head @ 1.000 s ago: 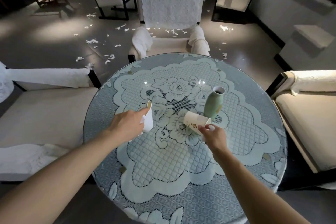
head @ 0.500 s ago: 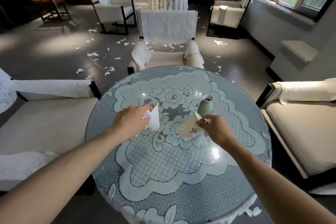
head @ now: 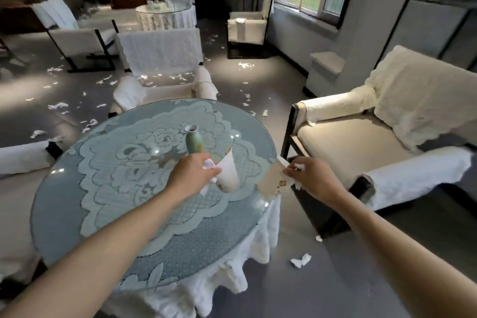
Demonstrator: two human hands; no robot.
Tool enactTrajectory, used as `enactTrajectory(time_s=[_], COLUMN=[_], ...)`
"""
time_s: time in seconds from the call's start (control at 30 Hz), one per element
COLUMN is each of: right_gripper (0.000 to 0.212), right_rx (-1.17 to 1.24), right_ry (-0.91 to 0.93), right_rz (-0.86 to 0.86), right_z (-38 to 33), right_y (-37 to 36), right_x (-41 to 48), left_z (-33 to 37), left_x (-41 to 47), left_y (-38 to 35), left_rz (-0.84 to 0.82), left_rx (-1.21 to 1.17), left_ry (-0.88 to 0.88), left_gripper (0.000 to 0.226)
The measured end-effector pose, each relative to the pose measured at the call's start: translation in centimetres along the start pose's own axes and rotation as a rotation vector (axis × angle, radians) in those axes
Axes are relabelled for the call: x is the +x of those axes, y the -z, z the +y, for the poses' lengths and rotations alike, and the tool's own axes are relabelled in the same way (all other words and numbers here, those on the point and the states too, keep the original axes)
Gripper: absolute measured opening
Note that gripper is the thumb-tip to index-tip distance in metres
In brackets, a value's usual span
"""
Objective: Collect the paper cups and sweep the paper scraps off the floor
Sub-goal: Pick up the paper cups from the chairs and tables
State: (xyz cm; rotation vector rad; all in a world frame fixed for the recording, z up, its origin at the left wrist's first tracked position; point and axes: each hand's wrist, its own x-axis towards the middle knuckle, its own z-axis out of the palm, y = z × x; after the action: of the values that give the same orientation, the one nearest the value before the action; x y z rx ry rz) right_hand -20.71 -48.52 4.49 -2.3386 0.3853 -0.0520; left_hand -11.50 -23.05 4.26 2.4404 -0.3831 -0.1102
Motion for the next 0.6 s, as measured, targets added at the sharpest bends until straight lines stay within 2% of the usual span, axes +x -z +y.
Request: enactTrajectory(time_s=[0.3,0.6], right_gripper=[0.011,0.017], right_rx=[0.037,-0.010], right_ry=[-0.109,-0.014], right_rz=[0.166,0.139], right_z=[9.5,11.9], right_y=[8.8,14.7], right_x=[1.5,16.2], left_z=[11.3,17.5], left_x=[4.0,18.2], left_y=[-8.6,-11.4], left_rz=[-0.069,0.033], left_rx=[-0.013,-0.028], left_ry=[-0.106,-0.090], left_gripper=[0.012,0.010])
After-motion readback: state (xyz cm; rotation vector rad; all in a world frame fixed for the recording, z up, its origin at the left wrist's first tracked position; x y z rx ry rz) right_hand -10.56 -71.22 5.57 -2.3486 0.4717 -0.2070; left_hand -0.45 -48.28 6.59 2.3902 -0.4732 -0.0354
